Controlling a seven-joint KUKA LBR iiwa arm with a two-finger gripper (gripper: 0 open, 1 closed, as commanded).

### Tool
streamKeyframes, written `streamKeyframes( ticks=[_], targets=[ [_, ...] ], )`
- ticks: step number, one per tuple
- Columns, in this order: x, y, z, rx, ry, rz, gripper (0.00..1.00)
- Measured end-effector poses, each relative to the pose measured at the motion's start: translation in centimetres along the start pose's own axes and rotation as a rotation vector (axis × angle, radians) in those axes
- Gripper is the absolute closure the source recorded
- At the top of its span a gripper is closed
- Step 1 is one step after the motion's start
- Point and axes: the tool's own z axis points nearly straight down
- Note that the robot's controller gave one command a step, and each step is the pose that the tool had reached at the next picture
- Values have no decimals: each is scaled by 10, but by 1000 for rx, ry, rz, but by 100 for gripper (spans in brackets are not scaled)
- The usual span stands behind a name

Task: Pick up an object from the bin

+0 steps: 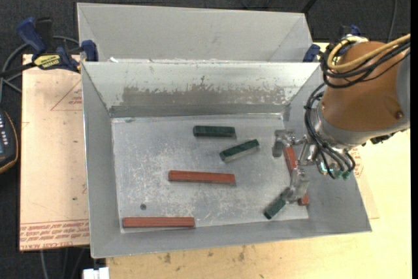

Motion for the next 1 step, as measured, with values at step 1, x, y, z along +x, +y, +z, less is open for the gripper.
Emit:
streamKeyframes(
  ticks=[1],
  targets=[
    [-16,-55,139,-1,-3,-16,0]
  ],
)
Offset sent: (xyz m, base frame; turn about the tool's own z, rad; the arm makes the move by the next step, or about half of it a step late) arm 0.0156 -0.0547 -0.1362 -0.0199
